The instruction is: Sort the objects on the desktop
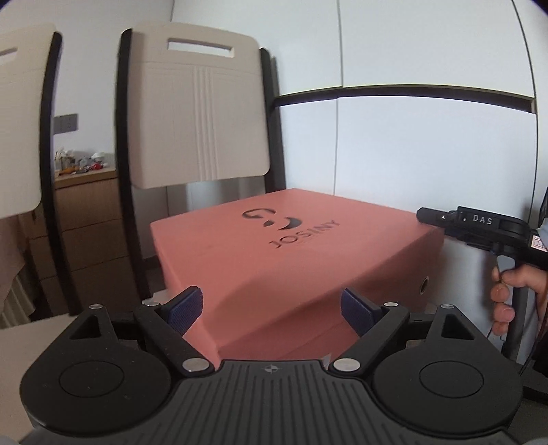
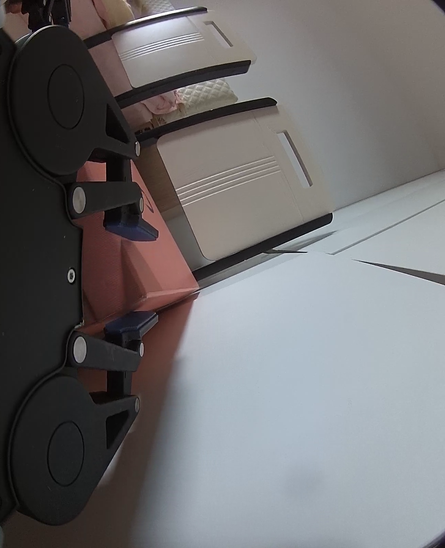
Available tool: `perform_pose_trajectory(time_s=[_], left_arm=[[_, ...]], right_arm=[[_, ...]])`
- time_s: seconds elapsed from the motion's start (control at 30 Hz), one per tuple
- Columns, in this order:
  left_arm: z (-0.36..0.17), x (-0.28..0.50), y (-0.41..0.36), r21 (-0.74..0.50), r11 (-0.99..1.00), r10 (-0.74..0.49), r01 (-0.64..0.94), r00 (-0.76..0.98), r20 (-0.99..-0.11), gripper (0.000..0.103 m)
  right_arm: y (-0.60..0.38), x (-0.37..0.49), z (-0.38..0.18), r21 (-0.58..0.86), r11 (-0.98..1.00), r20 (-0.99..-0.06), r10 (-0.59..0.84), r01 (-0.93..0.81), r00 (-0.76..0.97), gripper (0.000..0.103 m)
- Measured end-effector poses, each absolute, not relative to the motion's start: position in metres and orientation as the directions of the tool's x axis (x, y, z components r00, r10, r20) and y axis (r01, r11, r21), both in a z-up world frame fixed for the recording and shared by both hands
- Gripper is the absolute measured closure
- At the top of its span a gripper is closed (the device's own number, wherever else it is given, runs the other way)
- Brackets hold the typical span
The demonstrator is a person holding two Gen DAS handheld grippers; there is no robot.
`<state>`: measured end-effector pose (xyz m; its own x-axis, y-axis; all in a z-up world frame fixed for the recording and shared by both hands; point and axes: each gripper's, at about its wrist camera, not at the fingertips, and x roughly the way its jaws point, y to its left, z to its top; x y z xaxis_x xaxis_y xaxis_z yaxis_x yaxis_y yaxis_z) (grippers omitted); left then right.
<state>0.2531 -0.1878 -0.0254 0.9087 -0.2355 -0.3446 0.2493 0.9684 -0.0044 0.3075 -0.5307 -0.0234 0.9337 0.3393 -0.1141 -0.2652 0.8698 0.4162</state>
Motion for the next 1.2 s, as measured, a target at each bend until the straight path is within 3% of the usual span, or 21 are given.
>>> perform_pose_trajectory(time_s=[0.23,0.4,0.53,0.7,1.03,1.2], left_arm=[[-0.044,0.258,-0.174,-0.105,0.967,-0.256,0.233,0.879,-0.402,0.012],[-0.05,0.263,-0.182,-0.101,0.968,-0.251,0.23,0.89,-0.38,0.011],[-0.049,0.266,-0.175,-0.197,0.961,-0.254,0.194,0.9,-0.354,0.011],[-0.043,0.263,-0.173,-0.226,0.956,-0.251,0.186,0.919,-0.305,0.011],[-0.029,0.265,-0.175,-0.204,0.964,-0.22,0.171,0.943,-0.248,0.011],[-0.021,0.264,-0.179,-0.185,0.957,-0.262,0.224,0.94,-0.216,0.011]], right_arm=[[-0.533,0.311,-0.026,0.445,0.851,-0.119,0.365,-0.279,0.924,0.043],[-0.534,0.314,-0.023,0.446,0.849,-0.134,0.375,-0.283,0.917,0.044],[-0.533,0.313,-0.024,0.444,0.849,-0.124,0.376,-0.287,0.918,0.044],[-0.536,0.314,-0.022,0.461,0.835,-0.096,0.384,-0.3,0.918,0.044],[-0.536,0.319,-0.013,0.453,0.838,-0.084,0.379,-0.304,0.921,0.044],[-0.548,0.328,-0.028,0.506,0.821,-0.104,0.36,-0.262,0.927,0.045]])
